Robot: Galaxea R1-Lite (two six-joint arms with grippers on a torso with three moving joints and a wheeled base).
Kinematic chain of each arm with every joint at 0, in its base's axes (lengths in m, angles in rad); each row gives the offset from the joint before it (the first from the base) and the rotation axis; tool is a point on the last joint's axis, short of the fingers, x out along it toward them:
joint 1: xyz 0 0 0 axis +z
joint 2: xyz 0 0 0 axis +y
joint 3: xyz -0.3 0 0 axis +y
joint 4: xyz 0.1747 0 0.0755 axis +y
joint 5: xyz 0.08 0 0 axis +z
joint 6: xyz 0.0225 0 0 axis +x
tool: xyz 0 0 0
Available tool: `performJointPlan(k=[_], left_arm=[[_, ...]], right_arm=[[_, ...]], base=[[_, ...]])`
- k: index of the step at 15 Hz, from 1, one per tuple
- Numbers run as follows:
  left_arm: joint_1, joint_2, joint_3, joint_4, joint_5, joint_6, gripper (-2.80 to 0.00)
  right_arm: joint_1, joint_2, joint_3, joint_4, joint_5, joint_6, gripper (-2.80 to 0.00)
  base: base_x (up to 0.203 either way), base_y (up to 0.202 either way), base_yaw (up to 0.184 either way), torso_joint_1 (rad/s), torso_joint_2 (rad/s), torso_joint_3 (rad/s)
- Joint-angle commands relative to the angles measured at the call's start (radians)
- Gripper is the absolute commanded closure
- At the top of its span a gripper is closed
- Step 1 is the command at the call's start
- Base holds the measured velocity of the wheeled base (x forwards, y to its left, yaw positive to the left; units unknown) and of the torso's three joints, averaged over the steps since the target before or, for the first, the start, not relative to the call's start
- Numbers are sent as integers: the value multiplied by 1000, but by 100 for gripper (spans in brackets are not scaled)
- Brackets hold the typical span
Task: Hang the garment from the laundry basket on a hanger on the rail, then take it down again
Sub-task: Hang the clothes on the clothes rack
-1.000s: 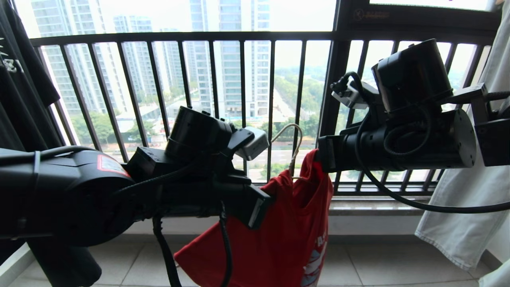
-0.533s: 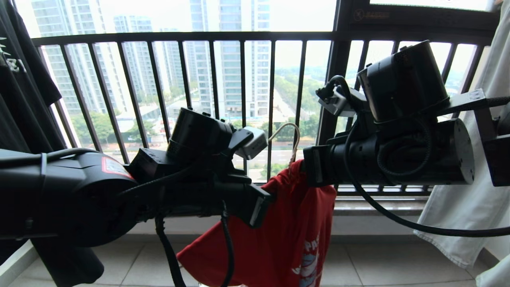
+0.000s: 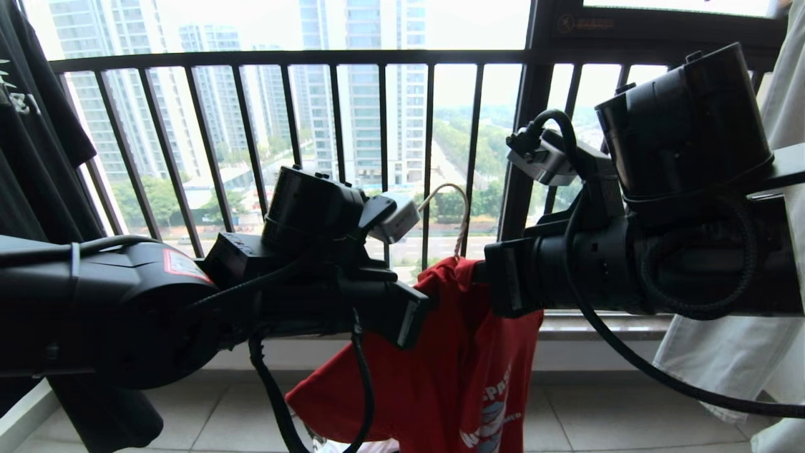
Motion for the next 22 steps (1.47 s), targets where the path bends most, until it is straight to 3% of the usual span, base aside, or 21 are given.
performJointPlan(k=[1,6,8,12,16,22], left_arm=[[0,3,1,-6,-1,1,0],[0,17,-2,-11,6,5,0],[0,34,-9,-11,58,9,0],[21,22,-16,-11,60,14,0],[44,-27,-20,-2,56,14,0],[39,-70,-19,66,53,43,0]], right_arm=[[14,-19,5,1,2,1,0],[30,-53,14,0,32,3,0],[30,-61,14,0,32,3,0],[19,-31,12,-2,25,0,0],[-41,-5,10,-62,-18,-2,0],[-251,23,-31,-136,-38,-14,0]], base=[[0,0,0,0,0,0],[0,0,0,0,0,0],[0,0,0,0,0,0],[0,0,0,0,0,0],[0,0,0,0,0,0],[0,0,0,0,0,0]])
